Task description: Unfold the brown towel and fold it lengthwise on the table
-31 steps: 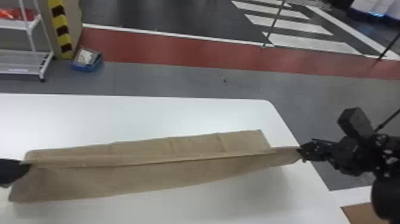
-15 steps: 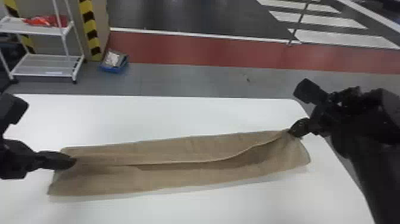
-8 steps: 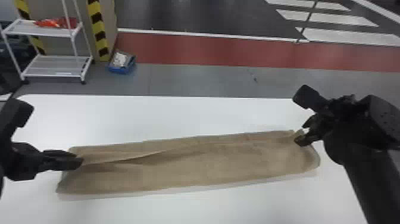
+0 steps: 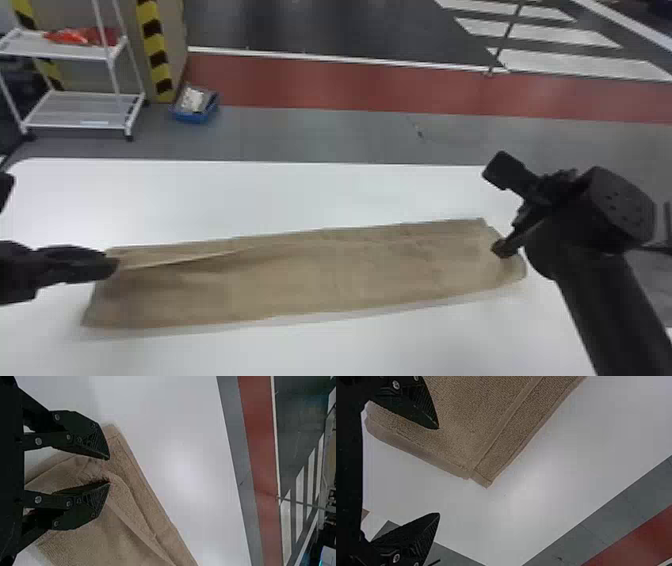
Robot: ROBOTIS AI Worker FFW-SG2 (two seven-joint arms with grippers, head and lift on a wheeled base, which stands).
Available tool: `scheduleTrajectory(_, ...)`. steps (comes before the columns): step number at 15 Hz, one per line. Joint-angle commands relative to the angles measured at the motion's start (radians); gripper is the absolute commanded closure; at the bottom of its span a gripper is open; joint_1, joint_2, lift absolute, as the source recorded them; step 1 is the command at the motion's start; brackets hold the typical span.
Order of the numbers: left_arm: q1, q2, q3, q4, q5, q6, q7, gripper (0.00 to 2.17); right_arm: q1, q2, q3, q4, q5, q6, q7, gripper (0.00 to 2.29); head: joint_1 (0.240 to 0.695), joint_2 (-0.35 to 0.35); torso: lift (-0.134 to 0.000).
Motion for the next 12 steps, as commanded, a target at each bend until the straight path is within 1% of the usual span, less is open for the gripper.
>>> scheduleTrajectory(1, 0.022, 0.001, 0.053, -0.015, 0.081, 0.021, 0.068, 0.01, 0.008, 0.007, -0.049, -0.004, -0.045, 0.044, -0.021, 0.12, 0.695, -0.169, -0.109)
scheduleTrajectory(2, 0.028, 0.001, 0.064, -0.02, 0.109, 0.021, 0.103, 0.02, 0.017, 0.01, -0.066, -0.011, -0.073, 0.075, -0.033, 0.12, 0.695, -0.164, -0.109)
scheduleTrajectory(4, 0.04, 0.001, 0.091, -0.023, 0.181, 0.018, 0.164, 0.02, 0.032, 0.02, -0.118, -0.027, -0.14, 0.114, -0.087, 0.11, 0.695, -0.154, -0.109)
scheduleTrajectory(6, 0.052, -0.001, 0.1, -0.024, 0.221, 0.018, 0.196, 0.02, 0.05, 0.022, -0.156, -0.031, -0.154, 0.114, -0.127, 0.11, 0.695, -0.156, -0.109)
scheduleTrajectory(9, 0.063, -0.005, 0.116, -0.037, 0.253, 0.018, 0.226, 0.02, 0.083, 0.022, -0.196, -0.068, -0.205, 0.124, -0.133, 0.11, 0.695, -0.17, -0.109)
scheduleTrajectory(11, 0.085, -0.008, 0.145, -0.049, 0.312, 0.011, 0.249, 0.02, 0.095, 0.022, -0.22, -0.082, -0.265, 0.173, -0.166, 0.1, 0.695, -0.174, -0.109)
scheduleTrajectory(12, 0.097, -0.01, 0.163, -0.049, 0.348, 0.002, 0.258, 0.02, 0.1, 0.028, -0.233, -0.082, -0.291, 0.176, -0.191, 0.1, 0.695, -0.176, -0.109)
